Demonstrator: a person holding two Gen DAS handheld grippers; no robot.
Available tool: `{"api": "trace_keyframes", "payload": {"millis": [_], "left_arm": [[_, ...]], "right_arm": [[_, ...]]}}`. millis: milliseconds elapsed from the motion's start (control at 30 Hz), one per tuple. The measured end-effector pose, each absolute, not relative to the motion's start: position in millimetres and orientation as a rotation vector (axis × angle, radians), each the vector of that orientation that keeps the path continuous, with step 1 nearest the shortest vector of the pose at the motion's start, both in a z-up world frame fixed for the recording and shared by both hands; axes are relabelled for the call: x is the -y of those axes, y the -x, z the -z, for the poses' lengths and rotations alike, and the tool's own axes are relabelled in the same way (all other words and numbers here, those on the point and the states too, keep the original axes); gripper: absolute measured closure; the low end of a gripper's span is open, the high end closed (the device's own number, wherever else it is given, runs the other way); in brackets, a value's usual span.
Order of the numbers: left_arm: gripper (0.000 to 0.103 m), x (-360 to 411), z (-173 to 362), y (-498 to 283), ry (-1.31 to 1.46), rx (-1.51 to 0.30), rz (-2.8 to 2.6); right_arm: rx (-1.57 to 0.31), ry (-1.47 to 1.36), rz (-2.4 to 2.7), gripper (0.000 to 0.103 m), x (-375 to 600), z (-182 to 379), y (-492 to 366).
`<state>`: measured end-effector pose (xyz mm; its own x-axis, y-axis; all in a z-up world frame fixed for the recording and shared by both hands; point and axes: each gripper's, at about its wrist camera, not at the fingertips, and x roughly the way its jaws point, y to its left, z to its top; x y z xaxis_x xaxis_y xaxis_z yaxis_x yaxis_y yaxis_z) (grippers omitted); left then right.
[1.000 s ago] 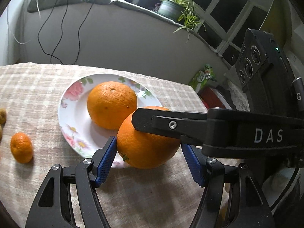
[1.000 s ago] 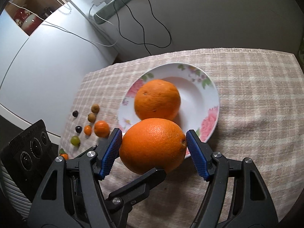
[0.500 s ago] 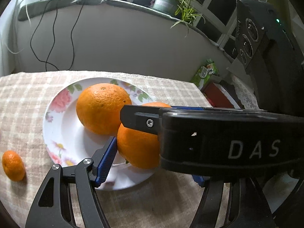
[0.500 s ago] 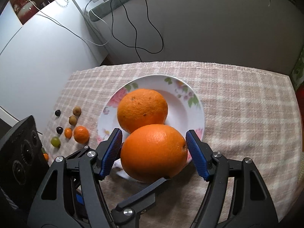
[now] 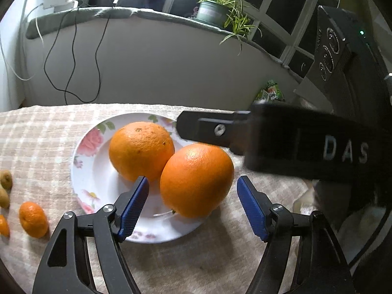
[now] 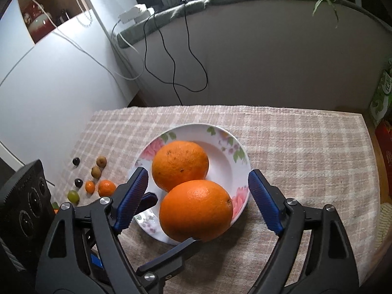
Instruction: Organize fruits
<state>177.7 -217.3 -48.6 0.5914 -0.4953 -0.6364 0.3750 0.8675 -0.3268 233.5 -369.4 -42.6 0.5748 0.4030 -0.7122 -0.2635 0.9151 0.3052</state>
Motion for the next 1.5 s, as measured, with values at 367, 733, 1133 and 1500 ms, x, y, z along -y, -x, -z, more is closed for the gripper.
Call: {"api": "trace_keyframes", "payload": {"millis": [367,733,1133,1500], "left_arm": [[0.029,182,39,-151,0.139,-0.743,0.466],[0.029,138,33,-109,0.125,-0.679,0.419],[0.030,49,39,-58,0.172,-0.656,0.239],[0.043,-34,68,-13,0.232,-0.694,0.011]], "right_arm": [[-0.783,-0.221,-0.375,0.017,381,32,-200],[-0.617,-0.112,-0.414,0.014,358,8,-152],[-0.634,0.024,-0.543,0.006,286,20,-114],[-0.723,0.060,-0.636,0.027,227,54,-114]]}}
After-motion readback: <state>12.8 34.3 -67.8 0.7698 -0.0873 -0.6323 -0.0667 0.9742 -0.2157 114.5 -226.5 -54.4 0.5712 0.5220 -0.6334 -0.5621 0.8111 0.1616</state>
